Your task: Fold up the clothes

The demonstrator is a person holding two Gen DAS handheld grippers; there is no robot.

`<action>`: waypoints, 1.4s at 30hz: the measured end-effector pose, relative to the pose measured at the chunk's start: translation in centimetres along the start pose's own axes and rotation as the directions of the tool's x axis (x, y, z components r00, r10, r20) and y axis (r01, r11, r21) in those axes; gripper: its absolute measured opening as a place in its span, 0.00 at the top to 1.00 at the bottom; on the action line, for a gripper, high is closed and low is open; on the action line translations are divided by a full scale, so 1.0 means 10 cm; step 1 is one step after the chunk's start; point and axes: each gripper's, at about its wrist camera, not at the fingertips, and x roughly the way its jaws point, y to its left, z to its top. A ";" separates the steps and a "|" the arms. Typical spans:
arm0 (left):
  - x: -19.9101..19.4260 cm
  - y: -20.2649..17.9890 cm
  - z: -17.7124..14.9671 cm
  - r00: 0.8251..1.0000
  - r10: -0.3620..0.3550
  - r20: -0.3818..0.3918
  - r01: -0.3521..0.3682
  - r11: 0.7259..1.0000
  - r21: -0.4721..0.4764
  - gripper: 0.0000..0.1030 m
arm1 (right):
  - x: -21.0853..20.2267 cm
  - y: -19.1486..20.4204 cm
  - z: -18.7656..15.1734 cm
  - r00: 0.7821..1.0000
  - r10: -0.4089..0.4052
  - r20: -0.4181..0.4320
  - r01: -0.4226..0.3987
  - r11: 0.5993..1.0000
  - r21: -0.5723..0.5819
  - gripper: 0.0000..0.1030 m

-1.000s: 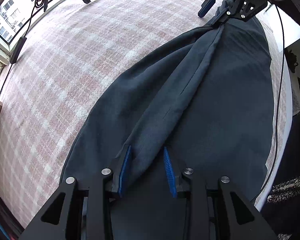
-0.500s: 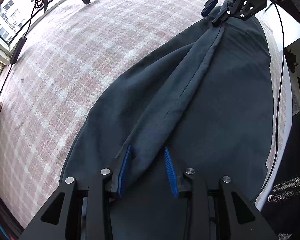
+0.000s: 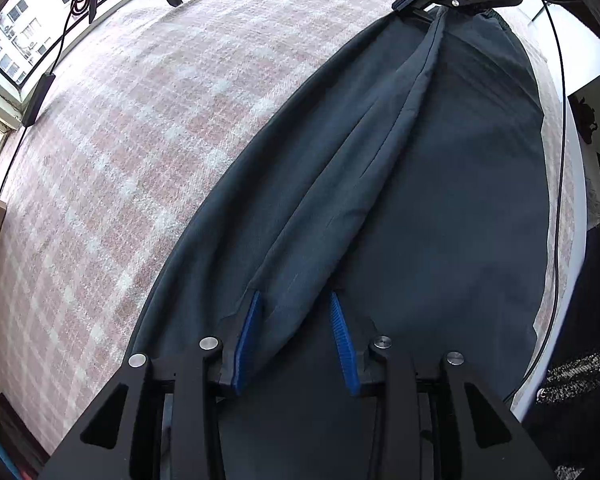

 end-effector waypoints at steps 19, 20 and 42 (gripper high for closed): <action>-0.14 0.24 -0.30 0.984 0.179 -0.011 -0.180 0.980 -0.088 0.59 | -0.31 -0.16 -1.04 0.995 0.073 0.070 -0.092 0.937 0.337 0.69; -0.18 0.31 -0.29 0.978 0.210 -0.006 -0.209 0.971 -0.113 0.59 | -0.36 -0.10 -1.03 0.994 0.057 0.091 -0.084 0.939 0.333 0.69; -0.09 0.99 1.39 0.991 0.058 0.118 -0.032 0.978 -0.205 0.59 | -0.09 0.21 -0.38 0.975 0.061 0.215 -0.123 0.950 0.287 0.67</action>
